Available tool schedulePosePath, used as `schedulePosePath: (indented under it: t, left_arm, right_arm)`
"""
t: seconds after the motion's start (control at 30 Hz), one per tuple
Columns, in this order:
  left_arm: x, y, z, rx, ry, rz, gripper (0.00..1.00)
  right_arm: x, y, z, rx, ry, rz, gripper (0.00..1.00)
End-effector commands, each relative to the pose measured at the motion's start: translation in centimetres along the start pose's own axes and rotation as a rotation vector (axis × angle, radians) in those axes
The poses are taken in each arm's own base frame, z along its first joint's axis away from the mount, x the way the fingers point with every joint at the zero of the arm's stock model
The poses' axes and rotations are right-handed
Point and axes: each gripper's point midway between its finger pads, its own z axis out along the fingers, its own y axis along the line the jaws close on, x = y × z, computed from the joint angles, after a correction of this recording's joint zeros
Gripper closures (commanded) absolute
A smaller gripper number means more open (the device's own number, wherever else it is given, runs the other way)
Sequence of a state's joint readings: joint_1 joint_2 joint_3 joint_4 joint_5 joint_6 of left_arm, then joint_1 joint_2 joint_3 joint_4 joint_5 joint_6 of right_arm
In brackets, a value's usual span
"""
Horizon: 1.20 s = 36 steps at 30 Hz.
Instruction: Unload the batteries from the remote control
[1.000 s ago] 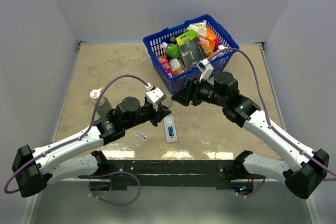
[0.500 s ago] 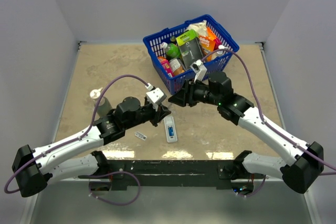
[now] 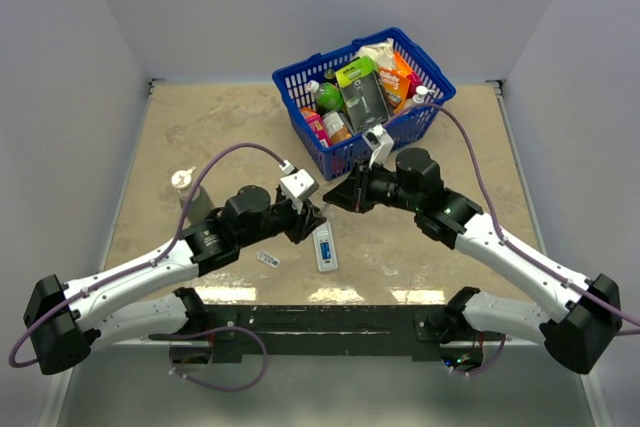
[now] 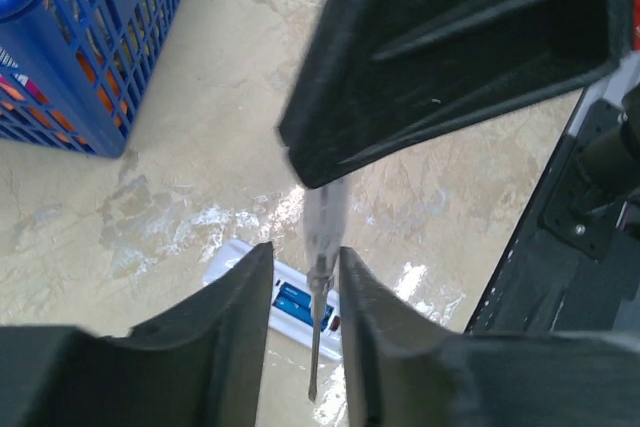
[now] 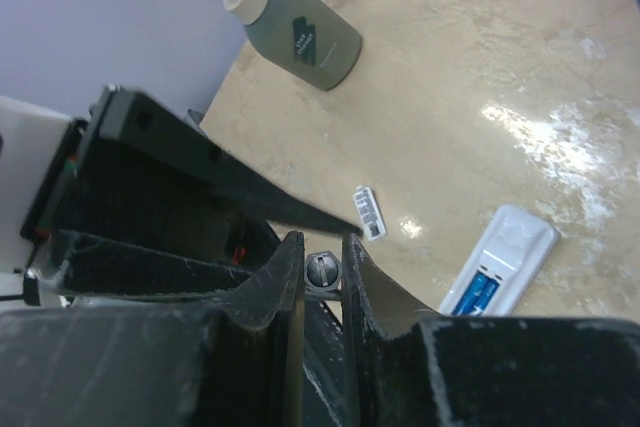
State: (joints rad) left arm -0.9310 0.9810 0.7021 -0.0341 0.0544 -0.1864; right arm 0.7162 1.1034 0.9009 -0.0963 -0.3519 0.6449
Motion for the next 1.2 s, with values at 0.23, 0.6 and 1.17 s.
schedulePosePath:
  t: [0.23, 0.6, 1.17]
  left_arm:
    - [-3.5, 1.5, -1.3, -0.103, -0.089, -0.106, 0.26]
    - [-1.2, 4.3, -0.8, -0.109, 0.005, -0.362, 0.11]
    - [2.3, 5.5, 0.5, -0.109, 0.115, -0.418, 0.07]
  right_arm:
    - [0.5, -3.7, -3.4, 0.119, -0.181, -0.15, 1.0]
    - [2.5, -1.9, -4.9, -0.111, -0.312, -0.402, 1.0]
    - [4.9, -3.3, -3.6, -0.138, -0.276, -0.55, 1.0]
